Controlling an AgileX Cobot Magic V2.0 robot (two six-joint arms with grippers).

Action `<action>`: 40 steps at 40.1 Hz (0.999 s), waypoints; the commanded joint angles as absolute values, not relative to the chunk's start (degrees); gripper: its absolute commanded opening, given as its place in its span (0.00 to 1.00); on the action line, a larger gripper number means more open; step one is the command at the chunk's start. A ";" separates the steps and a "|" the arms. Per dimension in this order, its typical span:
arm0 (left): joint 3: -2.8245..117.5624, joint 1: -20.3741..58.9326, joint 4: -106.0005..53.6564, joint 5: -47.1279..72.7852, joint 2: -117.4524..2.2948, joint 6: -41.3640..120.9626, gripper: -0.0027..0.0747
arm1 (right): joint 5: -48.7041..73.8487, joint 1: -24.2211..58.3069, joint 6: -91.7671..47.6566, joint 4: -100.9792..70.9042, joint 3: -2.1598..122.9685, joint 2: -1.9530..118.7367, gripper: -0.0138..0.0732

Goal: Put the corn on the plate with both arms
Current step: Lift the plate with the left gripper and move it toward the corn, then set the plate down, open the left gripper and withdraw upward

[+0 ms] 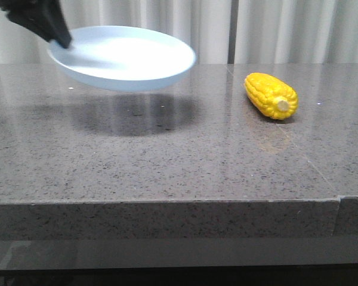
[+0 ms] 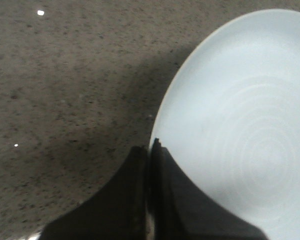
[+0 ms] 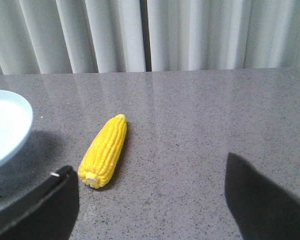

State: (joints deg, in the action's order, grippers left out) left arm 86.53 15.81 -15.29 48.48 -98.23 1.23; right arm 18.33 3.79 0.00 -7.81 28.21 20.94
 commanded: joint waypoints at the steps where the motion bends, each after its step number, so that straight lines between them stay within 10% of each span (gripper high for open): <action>1: 88.81 17.46 -17.13 45.29 -98.38 1.03 0.01 | 14.00 3.44 -0.41 -7.75 30.24 21.76 0.87; 10: 88.81 18.06 -17.21 44.52 -102.60 1.03 0.06 | 14.00 3.44 -0.41 -7.75 30.24 21.76 0.87; 23: 91.72 18.06 -15.10 48.04 -100.32 1.03 0.60 | 14.00 3.44 -0.41 -7.75 30.24 21.76 0.87; 40: 94.95 18.06 -1.43 65.62 -91.44 1.03 0.13 | 14.00 3.44 -0.41 -7.75 30.24 21.76 0.87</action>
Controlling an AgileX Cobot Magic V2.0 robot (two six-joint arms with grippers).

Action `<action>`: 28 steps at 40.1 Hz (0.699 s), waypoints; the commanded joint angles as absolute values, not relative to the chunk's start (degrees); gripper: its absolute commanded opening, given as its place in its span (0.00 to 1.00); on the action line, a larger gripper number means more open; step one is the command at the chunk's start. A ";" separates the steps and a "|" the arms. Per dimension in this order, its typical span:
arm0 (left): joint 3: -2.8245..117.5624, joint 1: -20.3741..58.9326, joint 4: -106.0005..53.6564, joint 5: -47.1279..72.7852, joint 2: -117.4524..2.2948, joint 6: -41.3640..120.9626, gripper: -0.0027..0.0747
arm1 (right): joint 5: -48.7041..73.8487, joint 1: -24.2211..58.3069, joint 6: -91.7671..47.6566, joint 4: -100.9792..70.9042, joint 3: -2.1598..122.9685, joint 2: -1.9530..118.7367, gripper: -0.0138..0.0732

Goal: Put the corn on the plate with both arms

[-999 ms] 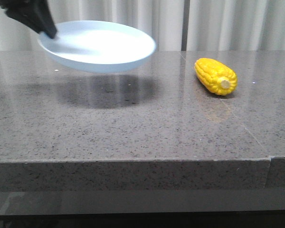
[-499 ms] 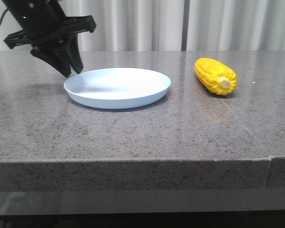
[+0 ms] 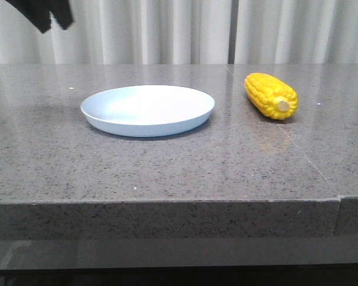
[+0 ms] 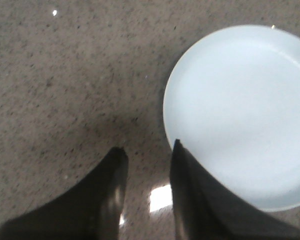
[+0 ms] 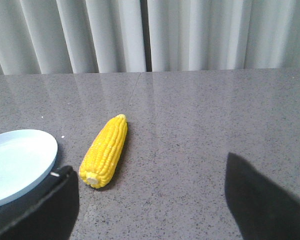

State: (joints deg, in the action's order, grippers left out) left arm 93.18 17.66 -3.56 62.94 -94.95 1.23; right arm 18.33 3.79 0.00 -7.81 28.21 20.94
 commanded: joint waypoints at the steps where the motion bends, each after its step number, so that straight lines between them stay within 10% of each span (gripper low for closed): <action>1: 94.95 18.06 -0.69 66.68 -91.32 1.03 0.10 | 14.00 3.44 -0.41 -7.75 30.24 21.76 0.87; 28: 67.83 1.45 2.93 54.94 -62.11 1.12 0.01 | 14.00 3.44 -0.41 -7.75 30.24 21.76 0.87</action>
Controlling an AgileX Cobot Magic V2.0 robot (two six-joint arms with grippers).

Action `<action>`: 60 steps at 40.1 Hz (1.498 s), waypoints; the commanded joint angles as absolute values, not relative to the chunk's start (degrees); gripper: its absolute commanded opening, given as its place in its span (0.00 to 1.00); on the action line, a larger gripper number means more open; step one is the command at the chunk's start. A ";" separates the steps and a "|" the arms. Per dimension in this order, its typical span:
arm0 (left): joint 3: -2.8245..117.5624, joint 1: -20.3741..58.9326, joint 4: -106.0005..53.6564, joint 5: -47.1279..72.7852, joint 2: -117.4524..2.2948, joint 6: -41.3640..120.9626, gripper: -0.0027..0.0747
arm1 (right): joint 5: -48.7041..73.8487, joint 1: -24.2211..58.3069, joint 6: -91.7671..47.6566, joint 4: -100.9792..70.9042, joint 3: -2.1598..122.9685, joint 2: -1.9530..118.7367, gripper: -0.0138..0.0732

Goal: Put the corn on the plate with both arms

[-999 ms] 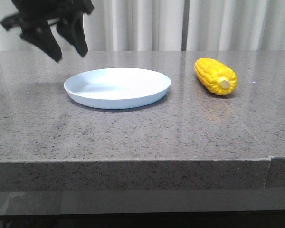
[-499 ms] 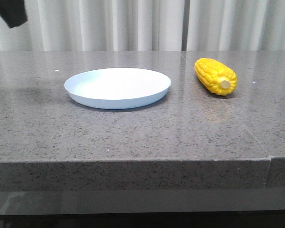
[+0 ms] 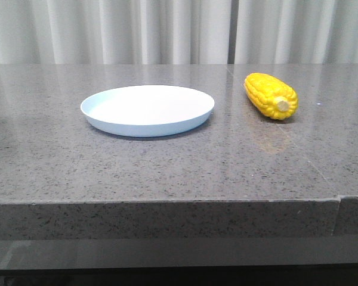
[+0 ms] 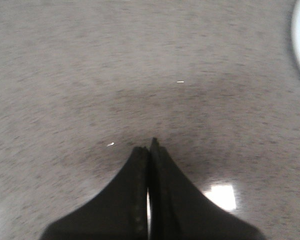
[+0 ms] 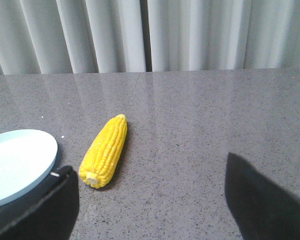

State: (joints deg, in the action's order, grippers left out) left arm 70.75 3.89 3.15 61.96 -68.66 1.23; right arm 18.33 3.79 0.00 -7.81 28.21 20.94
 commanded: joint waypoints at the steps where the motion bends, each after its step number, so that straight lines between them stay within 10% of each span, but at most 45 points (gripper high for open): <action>1: 66.12 0.78 2.93 53.17 -60.65 1.12 0.01 | 14.00 3.44 -0.41 -7.75 30.24 21.76 0.87; 30: 24.59 0.92 2.46 20.86 -9.20 1.37 0.01 | 14.00 3.44 -0.41 -7.75 30.24 21.76 0.87; 60: 22.75 0.92 2.46 20.42 -6.29 1.37 0.01 | 13.57 3.44 -0.41 -7.75 30.24 21.76 0.87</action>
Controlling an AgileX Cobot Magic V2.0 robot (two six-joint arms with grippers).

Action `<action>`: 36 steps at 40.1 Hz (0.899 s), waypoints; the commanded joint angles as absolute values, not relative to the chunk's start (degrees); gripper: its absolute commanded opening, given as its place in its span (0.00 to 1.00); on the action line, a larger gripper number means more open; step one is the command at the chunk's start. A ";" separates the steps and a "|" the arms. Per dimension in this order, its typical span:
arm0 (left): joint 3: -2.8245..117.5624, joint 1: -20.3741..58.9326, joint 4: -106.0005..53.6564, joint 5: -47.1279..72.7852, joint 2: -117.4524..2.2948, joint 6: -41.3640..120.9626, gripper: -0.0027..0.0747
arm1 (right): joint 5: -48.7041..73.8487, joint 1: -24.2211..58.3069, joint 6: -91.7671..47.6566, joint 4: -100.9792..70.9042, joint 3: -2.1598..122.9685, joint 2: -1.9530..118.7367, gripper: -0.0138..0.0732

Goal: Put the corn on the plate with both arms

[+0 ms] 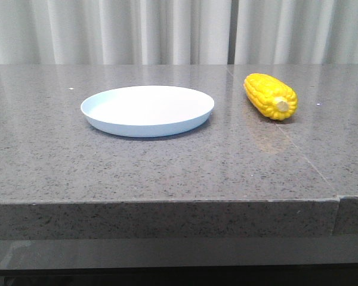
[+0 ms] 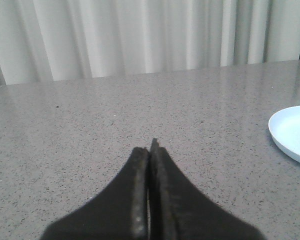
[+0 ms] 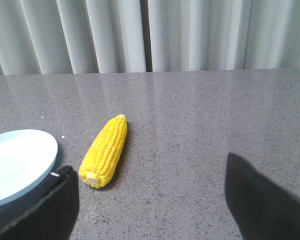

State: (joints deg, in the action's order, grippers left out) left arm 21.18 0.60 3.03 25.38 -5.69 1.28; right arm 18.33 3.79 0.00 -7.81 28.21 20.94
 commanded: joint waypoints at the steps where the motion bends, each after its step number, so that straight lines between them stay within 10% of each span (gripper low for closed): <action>1: 22.75 0.92 2.46 20.42 -6.29 1.37 0.01 | 13.56 3.44 -0.41 -7.78 30.19 21.76 0.87; 36: 22.75 0.92 2.46 20.42 -6.29 1.37 0.01 | 31.71 6.88 -0.41 -17.09 64.60 73.72 0.87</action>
State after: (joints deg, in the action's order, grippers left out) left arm 21.18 0.60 3.03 25.38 -5.69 1.28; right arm 33.50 5.62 0.00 -15.48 60.07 70.70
